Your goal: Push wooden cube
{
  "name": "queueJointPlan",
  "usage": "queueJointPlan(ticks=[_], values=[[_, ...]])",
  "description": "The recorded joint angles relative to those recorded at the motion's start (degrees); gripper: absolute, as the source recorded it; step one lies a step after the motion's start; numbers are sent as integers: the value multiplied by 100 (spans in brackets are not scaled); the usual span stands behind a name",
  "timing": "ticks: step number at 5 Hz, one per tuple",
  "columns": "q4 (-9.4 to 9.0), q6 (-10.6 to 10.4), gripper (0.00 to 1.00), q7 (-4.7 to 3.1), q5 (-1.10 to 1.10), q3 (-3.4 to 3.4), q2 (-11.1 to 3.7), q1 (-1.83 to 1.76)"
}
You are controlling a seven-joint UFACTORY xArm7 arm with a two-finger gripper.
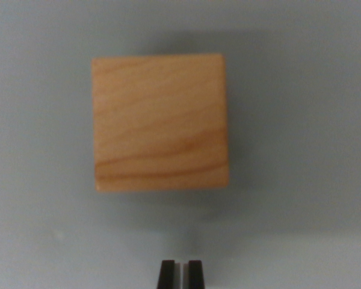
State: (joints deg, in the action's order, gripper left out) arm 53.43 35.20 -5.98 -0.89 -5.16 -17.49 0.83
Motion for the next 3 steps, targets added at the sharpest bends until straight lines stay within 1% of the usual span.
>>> queueJointPlan(ticks=[1, 2, 3], values=[[0, 0, 100, 0, 0, 0, 0, 0], [203, 77, 100, 4, -7, 7, -126, 2], [203, 77, 100, 4, -7, 7, -126, 2]])
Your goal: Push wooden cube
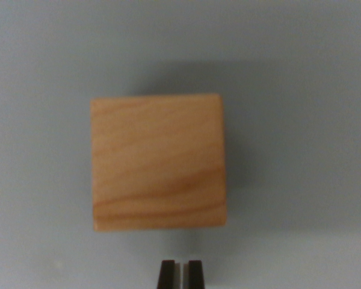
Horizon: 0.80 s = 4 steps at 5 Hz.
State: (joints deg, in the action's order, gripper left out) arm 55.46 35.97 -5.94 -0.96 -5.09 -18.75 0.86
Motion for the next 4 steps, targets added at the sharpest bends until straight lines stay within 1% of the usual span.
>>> queueJointPlan(ticks=[1, 2, 3, 4], values=[[230, 87, 100, 4, -8, 8, -142, 3], [230, 87, 100, 4, -8, 8, -142, 3], [477, 182, 100, 9, -17, 16, -296, 6], [477, 182, 100, 9, -17, 16, -296, 6]])
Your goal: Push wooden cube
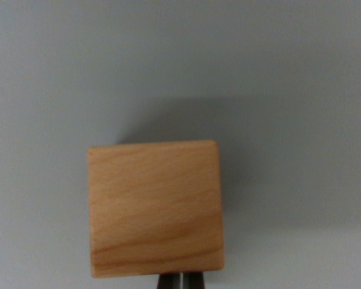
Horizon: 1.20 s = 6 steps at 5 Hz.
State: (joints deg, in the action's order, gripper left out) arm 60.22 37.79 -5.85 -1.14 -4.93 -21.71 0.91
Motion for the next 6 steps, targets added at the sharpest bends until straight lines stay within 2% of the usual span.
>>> queueJointPlan(ticks=[1, 2, 3, 4, 5, 6], values=[[264, 101, 100, 5, -10, 9, -164, 3], [264, 101, 100, 5, -10, 9, -164, 3], [521, 198, 100, 10, -19, 18, -323, 6], [521, 198, 100, 10, -19, 18, -323, 6], [792, 302, 100, 15, -29, 27, -491, 9], [792, 302, 100, 15, -29, 27, -491, 9]])
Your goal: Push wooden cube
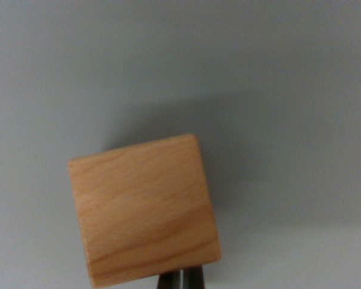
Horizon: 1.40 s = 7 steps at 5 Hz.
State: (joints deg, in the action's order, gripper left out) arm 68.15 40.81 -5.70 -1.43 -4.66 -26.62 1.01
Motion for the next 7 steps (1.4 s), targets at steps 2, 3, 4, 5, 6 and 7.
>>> queueJointPlan(ticks=[2, 3, 4, 5, 6, 7], values=[[269, 102, 100, 5, -10, 9, -167, 3], [530, 202, 100, 10, -19, 18, -328, 6], [530, 202, 100, 10, -19, 18, -328, 6], [776, 296, 100, 15, -28, 26, -481, 9], [776, 296, 100, 15, -28, 26, -481, 9], [1003, 382, 100, 19, -37, 34, -622, 12]])
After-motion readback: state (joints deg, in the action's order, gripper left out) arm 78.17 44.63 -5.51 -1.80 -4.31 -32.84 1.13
